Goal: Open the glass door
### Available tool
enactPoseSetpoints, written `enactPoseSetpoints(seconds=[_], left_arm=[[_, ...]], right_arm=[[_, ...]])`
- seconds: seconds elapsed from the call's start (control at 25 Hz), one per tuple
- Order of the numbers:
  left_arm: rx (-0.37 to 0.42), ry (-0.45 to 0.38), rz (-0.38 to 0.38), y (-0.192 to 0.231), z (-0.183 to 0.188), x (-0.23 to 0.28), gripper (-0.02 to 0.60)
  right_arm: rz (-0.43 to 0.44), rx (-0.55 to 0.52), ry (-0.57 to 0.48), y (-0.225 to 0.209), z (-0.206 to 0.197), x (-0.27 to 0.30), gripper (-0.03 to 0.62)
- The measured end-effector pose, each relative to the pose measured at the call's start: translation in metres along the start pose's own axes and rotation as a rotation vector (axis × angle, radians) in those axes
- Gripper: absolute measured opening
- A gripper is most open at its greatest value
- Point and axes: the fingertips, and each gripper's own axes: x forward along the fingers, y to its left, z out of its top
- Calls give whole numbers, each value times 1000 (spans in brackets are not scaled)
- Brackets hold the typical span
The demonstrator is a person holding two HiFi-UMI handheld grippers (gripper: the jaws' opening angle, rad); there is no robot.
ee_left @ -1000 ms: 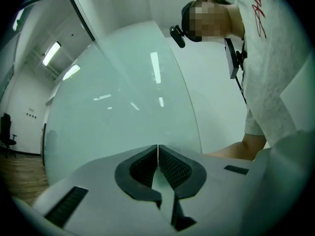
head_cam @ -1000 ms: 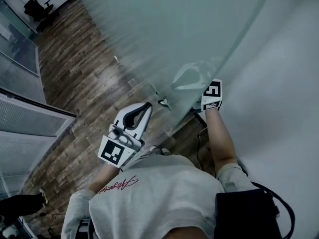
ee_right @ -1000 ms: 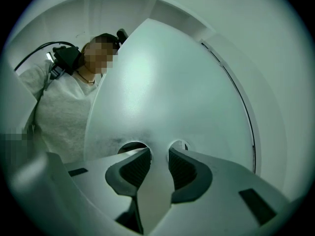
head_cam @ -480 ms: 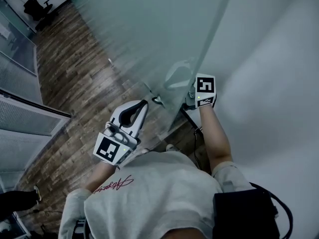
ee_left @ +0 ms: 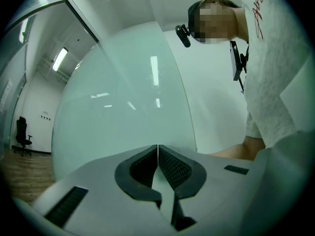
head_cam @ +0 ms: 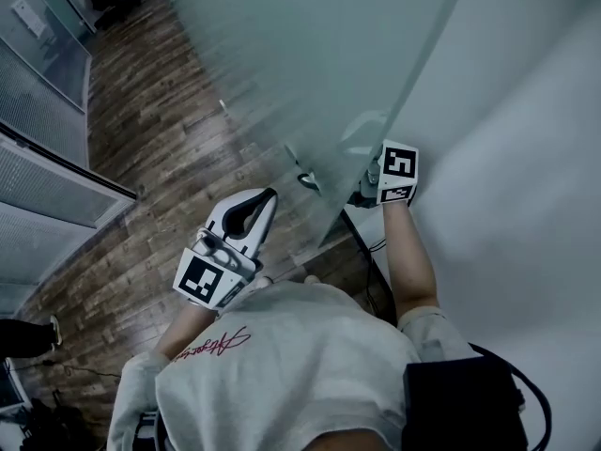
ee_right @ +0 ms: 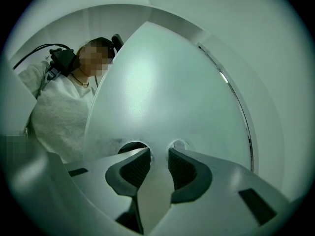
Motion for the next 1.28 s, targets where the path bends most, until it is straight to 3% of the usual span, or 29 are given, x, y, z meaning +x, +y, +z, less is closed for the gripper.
enactPoseSetpoints(seconds=[0.68,0.88,1.0,1.12,1.28], left_arm=[[-19,25,4,1,-8,-2,18],[-38,15,-31,2,-14,-7,18],[-49,1,-52,4,-14,-2,18],[-70,5,-78,8,-17,3,18],[-109,-27,-152,5,-18,12,18]], right_arm=[[-104,-105,88,-3,0,-18,121],[-260,-163,66,2,8,-30,120],[-388,-204,17,13,16,-47,56],[-488,-211,-19,30,22,-61,38],[-599,-218,11,58,20,-73,32]])
